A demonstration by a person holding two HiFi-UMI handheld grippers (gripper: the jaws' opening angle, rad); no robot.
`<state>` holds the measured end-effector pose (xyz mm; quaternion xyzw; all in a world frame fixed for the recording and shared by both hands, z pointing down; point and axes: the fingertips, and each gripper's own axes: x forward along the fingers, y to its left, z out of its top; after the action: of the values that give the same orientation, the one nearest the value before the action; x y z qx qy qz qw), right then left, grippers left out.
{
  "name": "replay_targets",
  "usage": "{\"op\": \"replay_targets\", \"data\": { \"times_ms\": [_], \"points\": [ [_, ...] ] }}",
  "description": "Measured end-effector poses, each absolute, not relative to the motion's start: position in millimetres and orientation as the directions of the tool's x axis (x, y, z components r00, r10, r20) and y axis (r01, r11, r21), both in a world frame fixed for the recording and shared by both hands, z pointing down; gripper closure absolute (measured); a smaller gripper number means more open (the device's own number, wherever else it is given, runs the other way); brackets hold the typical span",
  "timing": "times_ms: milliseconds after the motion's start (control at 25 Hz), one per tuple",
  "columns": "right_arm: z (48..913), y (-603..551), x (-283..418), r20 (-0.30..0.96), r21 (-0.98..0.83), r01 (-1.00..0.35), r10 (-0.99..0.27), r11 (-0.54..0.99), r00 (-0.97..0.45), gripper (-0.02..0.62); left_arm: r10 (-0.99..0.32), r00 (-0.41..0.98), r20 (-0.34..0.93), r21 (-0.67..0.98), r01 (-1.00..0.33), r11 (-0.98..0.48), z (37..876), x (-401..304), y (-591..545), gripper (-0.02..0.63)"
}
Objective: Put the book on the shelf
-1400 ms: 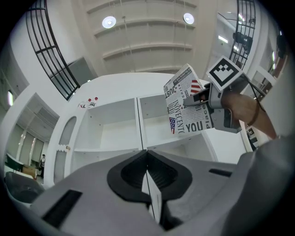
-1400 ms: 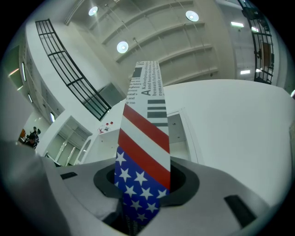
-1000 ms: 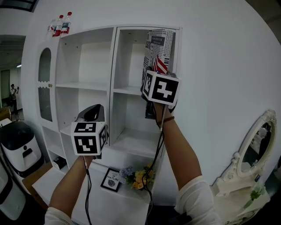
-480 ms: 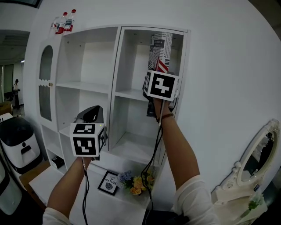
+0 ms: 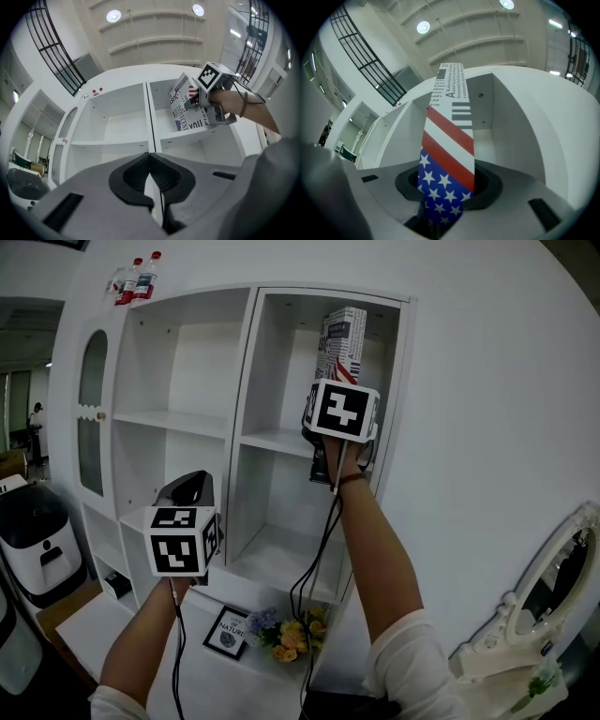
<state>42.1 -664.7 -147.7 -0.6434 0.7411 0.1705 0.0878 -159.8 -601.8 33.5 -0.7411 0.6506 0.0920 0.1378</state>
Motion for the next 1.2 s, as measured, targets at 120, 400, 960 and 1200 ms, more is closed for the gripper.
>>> {"op": "replay_targets", "data": {
  "times_ms": [120, 400, 960, 1200],
  "points": [
    [-145, -679, 44, -0.308, 0.115, -0.985, -0.938, 0.128, -0.158, 0.419, -0.941, 0.131, -0.312, -0.077, -0.991, -0.112, 35, -159, -608, 0.598],
    [-140, -700, 46, -0.218, 0.102, -0.985, -0.963, 0.137, -0.157, 0.417, -0.951, 0.123, -0.284, -0.08, -0.991, -0.104, 47, -157, -616, 0.598],
    [-149, -668, 43, -0.323, 0.113, -0.978, -0.924, 0.177, -0.205, 0.341, -0.956, 0.131, -0.261, -0.089, -0.99, -0.111, 64, -147, -605, 0.598],
    [-147, -649, 46, -0.345, 0.139, -0.98, -0.921, 0.14, -0.18, 0.337, -0.959, 0.138, -0.248, -0.101, -0.988, -0.116, 76, -145, -593, 0.598]
  ]
}}
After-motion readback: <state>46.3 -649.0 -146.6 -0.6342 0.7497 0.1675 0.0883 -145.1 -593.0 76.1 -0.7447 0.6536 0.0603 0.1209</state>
